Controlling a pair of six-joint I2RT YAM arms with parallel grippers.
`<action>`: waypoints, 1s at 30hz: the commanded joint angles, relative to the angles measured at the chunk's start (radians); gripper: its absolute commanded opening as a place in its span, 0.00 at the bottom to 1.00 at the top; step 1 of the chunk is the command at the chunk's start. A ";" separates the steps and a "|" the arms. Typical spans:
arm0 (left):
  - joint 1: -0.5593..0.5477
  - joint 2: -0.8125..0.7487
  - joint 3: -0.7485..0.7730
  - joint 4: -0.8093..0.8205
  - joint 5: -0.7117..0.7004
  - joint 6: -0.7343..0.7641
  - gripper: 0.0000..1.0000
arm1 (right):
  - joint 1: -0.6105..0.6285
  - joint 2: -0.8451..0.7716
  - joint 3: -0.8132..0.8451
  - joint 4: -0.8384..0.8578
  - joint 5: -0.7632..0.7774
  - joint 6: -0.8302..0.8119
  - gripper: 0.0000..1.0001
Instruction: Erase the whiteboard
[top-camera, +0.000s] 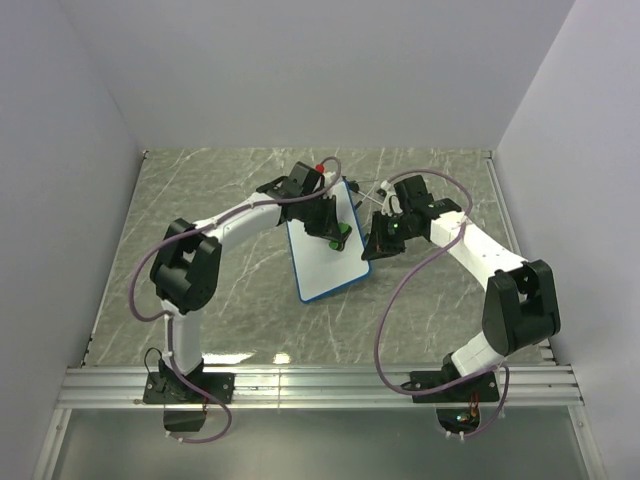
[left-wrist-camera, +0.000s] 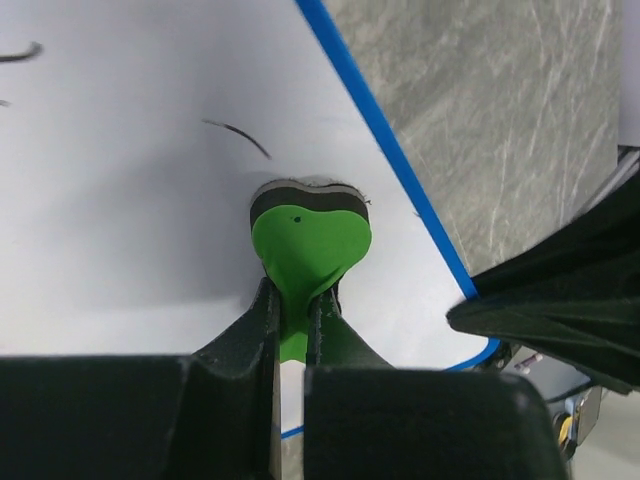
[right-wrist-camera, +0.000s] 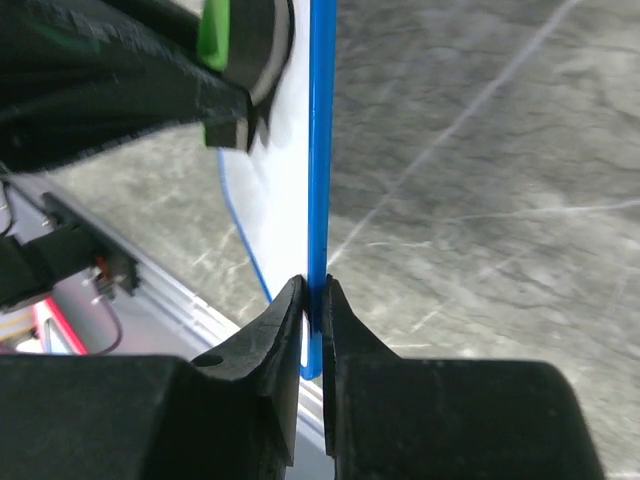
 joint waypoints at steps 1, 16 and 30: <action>0.015 0.103 0.056 -0.045 -0.123 0.021 0.00 | 0.005 -0.061 0.007 0.040 -0.047 -0.002 0.00; 0.171 0.367 0.389 -0.159 -0.147 0.080 0.00 | 0.005 -0.101 -0.020 0.008 -0.018 -0.037 0.00; 0.168 0.275 0.290 -0.139 -0.098 0.042 0.00 | 0.005 -0.078 0.010 0.013 -0.016 -0.042 0.00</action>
